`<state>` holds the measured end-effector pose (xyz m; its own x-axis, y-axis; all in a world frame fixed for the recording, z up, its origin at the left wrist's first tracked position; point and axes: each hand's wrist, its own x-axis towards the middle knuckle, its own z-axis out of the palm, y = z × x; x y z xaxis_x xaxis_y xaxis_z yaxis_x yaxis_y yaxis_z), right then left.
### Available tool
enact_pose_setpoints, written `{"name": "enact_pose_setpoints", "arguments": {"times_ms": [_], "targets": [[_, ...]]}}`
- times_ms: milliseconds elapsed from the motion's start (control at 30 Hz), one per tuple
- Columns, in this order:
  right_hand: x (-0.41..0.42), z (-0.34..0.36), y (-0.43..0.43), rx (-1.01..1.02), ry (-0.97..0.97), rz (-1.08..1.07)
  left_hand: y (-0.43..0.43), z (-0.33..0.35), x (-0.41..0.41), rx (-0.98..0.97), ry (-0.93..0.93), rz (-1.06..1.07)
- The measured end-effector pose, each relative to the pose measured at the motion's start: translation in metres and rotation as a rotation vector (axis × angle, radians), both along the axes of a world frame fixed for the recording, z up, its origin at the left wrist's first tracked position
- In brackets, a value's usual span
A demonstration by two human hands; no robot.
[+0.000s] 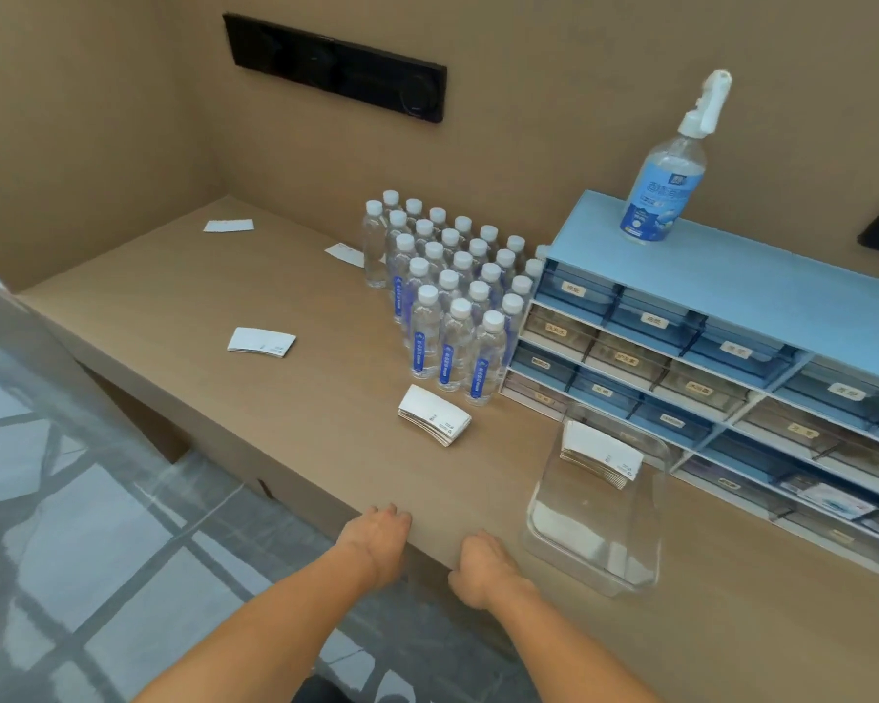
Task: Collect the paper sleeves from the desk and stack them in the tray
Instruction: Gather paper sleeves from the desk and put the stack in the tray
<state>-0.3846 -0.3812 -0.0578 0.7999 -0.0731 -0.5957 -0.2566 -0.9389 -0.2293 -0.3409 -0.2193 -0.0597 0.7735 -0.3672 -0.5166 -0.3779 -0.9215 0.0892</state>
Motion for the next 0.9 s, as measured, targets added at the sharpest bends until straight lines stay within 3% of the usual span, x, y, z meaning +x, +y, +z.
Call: {"name": "enact_pose_setpoints", "arguments": {"times_ms": [400, 667, 900], "targets": [[0.148, 0.017, 0.176, -0.163, 0.036, 0.307, 0.180, 0.015, 0.119, 0.081, 0.035, 0.175], [0.257, 0.046, 0.272, -0.115, 0.008, 0.259, 0.287, 0.042, 0.221, 0.075, 0.028, 0.224], [0.354, 0.040, 0.325, -0.075, -0.018, 0.206, 0.332, 0.035, 0.319, 0.067, 0.060, 0.219]]}}
